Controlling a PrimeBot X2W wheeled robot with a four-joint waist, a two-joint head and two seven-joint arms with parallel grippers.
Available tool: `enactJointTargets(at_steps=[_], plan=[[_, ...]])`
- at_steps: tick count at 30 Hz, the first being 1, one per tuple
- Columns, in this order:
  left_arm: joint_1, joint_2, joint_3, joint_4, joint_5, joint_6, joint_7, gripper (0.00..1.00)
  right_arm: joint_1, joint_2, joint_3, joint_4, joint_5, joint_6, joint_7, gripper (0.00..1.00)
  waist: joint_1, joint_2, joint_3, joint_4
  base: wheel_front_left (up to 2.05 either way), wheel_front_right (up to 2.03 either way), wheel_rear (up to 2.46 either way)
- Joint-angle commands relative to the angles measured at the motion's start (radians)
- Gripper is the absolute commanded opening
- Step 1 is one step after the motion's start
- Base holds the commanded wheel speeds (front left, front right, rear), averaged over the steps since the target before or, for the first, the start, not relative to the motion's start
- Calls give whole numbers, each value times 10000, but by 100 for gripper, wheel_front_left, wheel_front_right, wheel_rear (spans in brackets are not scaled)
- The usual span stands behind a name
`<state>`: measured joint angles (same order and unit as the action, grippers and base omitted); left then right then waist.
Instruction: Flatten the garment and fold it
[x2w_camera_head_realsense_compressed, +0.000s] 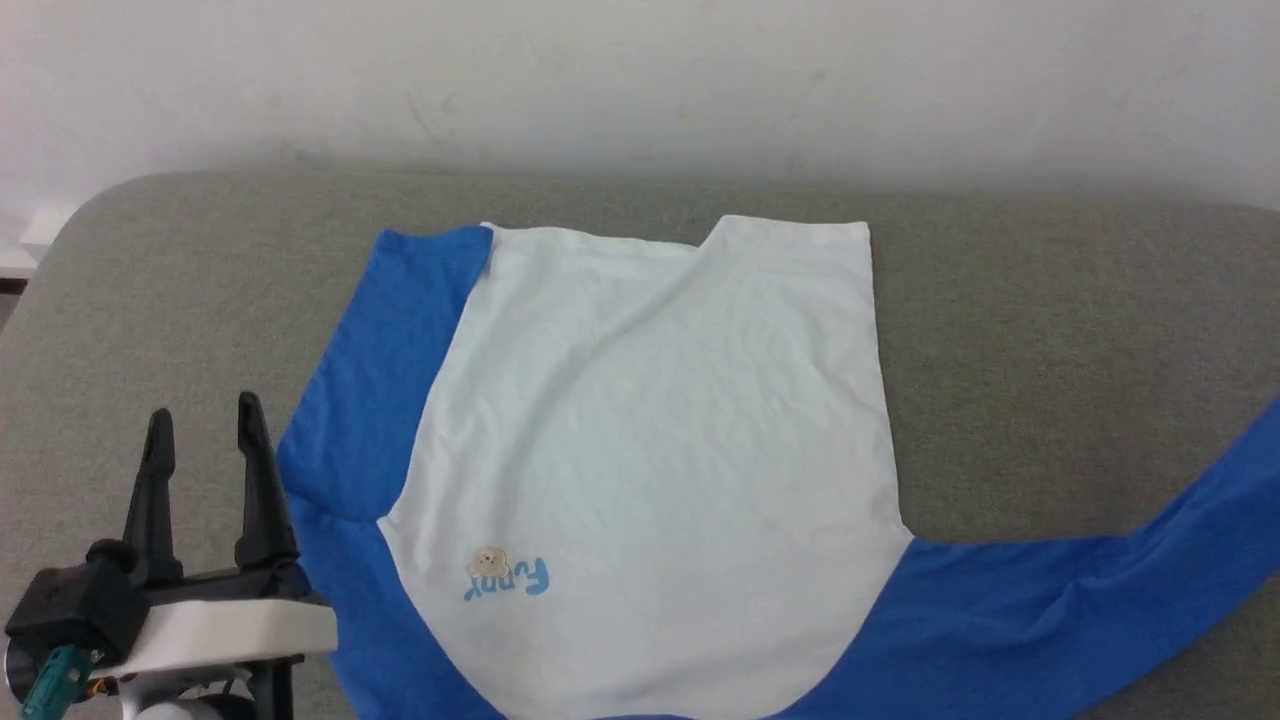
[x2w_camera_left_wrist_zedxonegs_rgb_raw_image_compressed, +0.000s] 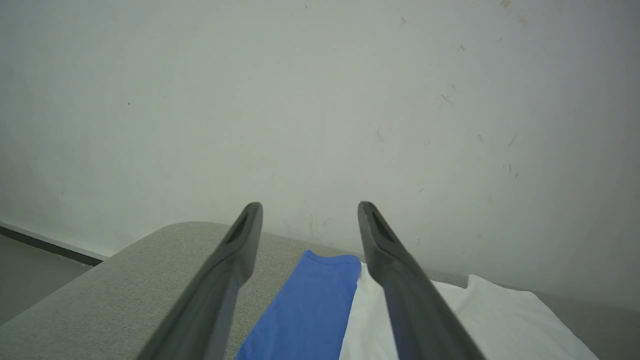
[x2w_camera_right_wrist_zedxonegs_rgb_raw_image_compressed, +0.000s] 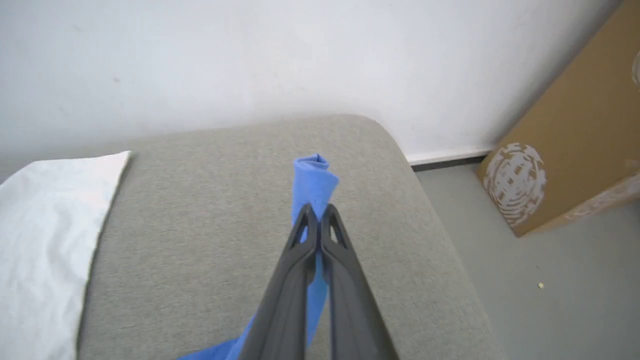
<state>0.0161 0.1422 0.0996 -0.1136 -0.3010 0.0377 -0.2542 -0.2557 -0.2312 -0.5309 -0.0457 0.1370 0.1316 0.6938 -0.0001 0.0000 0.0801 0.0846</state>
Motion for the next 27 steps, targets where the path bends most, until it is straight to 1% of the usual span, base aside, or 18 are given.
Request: enactJointTargets(at_steps=[1,3,7,9,12,13,14,15,19,21,22,23,24,27], plan=[[163,91,71,-79,-46,78,40,100,231,19,591,-516,357,-9,160,0,1,0,-141,-54,0,0,0],[269,111,103,-156,-57,114,77,100,424,42,1606,-1178,900,-9,426,0,1,0,-192,-90,0,0,0],[347,112,99,-269,-85,162,126,100,331,420,3597,-2071,2020,-9,820,0,1,0,-235,-111,0,0,0],[332,108,49,-279,-88,161,146,100,171,696,4621,-2206,2509,-9,938,0,1,0,-257,-83,0,0,0],[262,89,-60,-251,-96,139,164,100,-195,1114,5976,-2082,3035,-9,865,0,1,0,-281,21,0,0,0],[228,81,-100,-231,-98,130,171,100,-344,1261,6356,-1951,3187,-9,769,0,1,0,-283,70,0,0,0],[228,81,-100,-231,-98,130,171,100,-344,1261,6356,-1951,3187,-9,769,0,1,0,-283,70,0,0,0],[165,73,-177,-197,-102,106,180,100,-665,1475,7070,-1573,3353,-9,534,0,1,0,-278,192,0,0,0],[-2,76,-360,-135,-87,23,182,100,-1310,1751,8308,-515,3707,-9,-89,0,1,0,-223,584,0,0,0],[-88,71,-430,-101,-90,-7,179,100,-1674,1793,8889,33,3971,-9,-456,0,1,0,-150,788,0,0,0],[-88,71,-430,-101,-90,-7,179,100,-1674,1793,8889,33,3971,-9,-456,0,1,0,-150,788,0,0,0],[-151,67,-492,-47,-92,-31,174,100,-2049,1802,9544,583,4464,-9,-897,0,1,0,-89,998,0,0,0],[-181,63,-522,-23,-96,-42,172,100,-2257,1803,9849,858,4653,-9,-1127,0,1,0,-44,1097,0,0,0],[-232,49,-568,28,-107,-54,163,100,-2645,1805,10414,1405,5203,-9,-1570,0,1,0,34,1289,0,0,0]])
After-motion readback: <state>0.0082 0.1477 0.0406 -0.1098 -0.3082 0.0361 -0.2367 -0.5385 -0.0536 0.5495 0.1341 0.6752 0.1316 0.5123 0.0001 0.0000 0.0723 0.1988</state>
